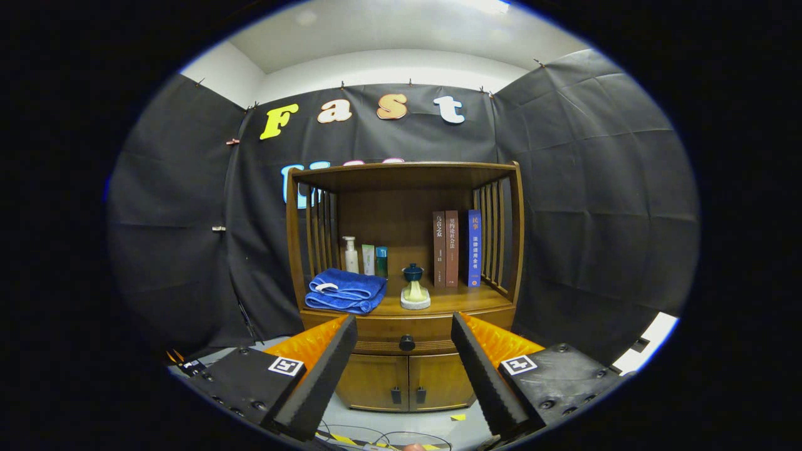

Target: Pull open the drawer, take out the items inside it, and place them on the countertop above the cabinet.

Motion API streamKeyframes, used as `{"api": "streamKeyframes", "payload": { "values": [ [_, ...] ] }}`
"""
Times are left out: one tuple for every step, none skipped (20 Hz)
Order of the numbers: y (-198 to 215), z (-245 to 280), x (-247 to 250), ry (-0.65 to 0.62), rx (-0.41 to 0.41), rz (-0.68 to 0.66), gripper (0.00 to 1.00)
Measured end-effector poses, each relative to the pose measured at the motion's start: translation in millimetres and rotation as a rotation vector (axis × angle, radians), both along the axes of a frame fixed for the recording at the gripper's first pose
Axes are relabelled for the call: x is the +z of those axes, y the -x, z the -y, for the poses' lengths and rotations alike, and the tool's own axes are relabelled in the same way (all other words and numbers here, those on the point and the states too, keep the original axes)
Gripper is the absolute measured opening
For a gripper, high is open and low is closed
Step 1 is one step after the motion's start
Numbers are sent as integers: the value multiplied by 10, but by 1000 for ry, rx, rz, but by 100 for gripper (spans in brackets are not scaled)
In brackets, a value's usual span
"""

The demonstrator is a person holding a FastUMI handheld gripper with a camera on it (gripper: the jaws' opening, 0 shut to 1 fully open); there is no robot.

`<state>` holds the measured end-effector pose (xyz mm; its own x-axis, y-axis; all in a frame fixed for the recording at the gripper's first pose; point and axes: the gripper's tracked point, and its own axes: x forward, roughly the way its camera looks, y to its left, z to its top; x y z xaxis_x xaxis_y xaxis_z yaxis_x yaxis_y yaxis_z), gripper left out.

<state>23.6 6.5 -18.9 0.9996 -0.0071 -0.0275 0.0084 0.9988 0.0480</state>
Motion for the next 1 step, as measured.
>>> {"api": "streamKeyframes", "payload": {
  "values": [
    [30, -3, 16, 4, 1, 5, 99]
  ]
}}
